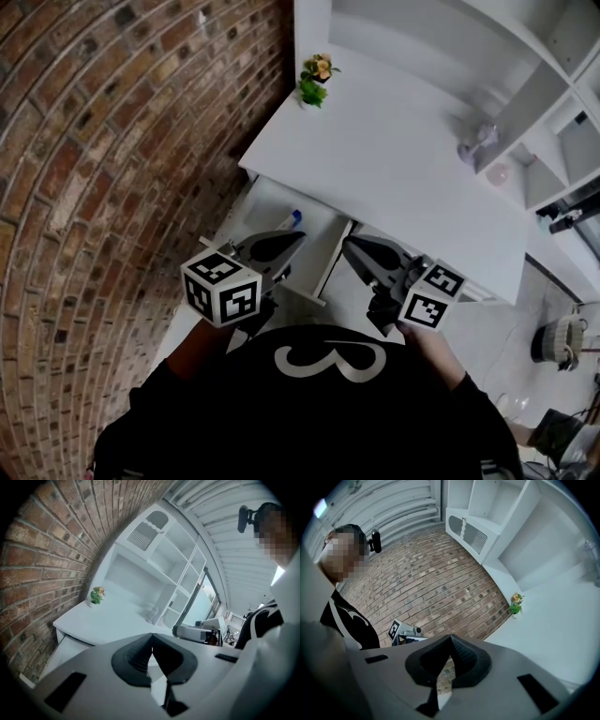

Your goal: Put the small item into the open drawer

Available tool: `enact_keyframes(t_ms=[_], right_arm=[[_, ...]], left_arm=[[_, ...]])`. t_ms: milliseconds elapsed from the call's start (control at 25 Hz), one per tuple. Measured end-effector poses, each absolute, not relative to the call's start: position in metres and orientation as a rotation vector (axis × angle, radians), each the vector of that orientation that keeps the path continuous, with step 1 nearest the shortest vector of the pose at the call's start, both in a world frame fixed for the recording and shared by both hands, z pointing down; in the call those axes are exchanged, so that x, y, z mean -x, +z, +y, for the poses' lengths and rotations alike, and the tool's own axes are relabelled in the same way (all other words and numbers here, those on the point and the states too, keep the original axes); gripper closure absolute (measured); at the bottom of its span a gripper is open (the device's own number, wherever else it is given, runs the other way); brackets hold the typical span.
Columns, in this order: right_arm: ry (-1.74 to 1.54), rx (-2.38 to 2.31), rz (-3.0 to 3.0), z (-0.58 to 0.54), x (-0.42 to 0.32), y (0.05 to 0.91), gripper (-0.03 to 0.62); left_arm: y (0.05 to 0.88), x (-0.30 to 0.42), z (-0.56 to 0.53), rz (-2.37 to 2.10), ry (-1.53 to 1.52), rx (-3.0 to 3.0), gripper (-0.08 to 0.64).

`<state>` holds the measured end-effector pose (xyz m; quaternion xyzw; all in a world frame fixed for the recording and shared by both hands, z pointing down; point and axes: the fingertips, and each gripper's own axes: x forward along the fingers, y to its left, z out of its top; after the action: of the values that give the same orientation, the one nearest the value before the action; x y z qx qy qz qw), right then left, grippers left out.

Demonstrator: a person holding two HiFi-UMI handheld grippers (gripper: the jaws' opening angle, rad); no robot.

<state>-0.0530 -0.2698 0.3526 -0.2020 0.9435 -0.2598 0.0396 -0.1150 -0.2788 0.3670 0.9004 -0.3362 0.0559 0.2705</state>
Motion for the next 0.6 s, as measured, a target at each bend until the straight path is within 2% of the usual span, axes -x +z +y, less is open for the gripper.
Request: enact_keyframes(t_ms=[600], right_arm=[[-0.849,0.679,2.887,-0.267,0.04,0.372,0.583]], left_arm=[[0.389,0.107,-0.274,-0.887,0.231,-2.397,0.555]])
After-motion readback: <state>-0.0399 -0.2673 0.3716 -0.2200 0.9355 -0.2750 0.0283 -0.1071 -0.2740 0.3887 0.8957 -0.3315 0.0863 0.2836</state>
